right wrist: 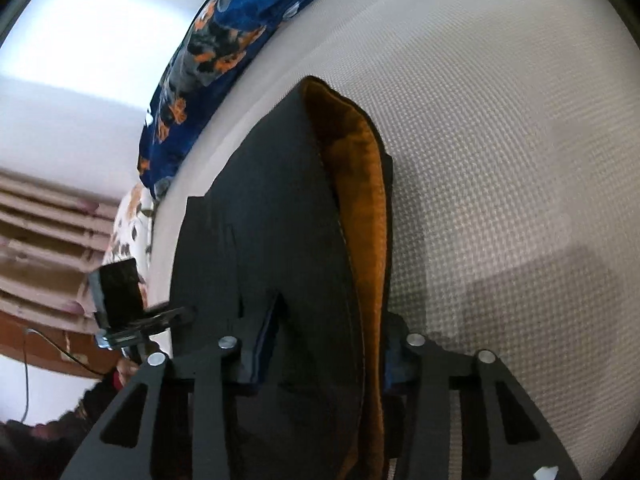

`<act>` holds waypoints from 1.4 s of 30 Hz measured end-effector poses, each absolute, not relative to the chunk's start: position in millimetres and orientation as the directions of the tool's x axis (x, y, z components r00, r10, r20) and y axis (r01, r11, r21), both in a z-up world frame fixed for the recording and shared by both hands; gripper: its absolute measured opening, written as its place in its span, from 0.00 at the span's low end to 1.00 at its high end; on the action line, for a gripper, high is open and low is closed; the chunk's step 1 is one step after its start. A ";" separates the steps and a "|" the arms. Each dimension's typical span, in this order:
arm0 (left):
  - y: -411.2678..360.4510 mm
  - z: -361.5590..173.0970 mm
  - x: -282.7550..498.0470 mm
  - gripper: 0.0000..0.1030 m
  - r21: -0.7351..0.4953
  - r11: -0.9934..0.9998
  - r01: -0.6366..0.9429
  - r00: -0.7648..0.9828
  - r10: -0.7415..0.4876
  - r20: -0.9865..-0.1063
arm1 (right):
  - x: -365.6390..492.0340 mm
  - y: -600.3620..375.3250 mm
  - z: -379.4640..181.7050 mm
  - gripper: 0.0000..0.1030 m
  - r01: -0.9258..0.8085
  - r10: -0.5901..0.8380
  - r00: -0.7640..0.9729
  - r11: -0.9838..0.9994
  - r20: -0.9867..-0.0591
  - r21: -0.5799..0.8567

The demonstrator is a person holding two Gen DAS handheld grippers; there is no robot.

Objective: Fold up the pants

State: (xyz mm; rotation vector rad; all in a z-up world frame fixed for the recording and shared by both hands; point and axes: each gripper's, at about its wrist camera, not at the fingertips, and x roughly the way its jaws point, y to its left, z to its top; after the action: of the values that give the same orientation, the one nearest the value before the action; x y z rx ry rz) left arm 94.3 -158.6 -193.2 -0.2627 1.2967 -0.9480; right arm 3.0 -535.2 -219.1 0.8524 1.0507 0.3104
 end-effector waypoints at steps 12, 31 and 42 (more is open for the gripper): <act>-126.2 -158.7 65.6 0.22 -0.413 0.736 0.536 0.189 -0.582 -0.791 | -24.3 -496.6 -233.5 0.30 0.181 0.669 0.594 0.431 -0.447 0.884; -55.0 -126.3 62.8 0.22 -0.189 0.834 0.518 0.428 -0.444 -0.787 | 35.3 -397.3 -195.7 0.28 0.093 0.726 0.547 0.441 -0.416 0.893; -31.2 -128.4 69.9 0.22 -0.195 0.844 0.500 0.443 -0.442 -0.780 | 46.1 -383.5 -199.2 0.27 0.120 0.716 0.533 0.462 -0.450 0.878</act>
State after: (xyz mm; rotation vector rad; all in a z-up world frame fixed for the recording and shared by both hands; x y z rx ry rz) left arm 69.9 -31.2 -128.4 0.0677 0.9459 -0.5847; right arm 46.1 -383.4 -199.2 1.0489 0.9638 0.4460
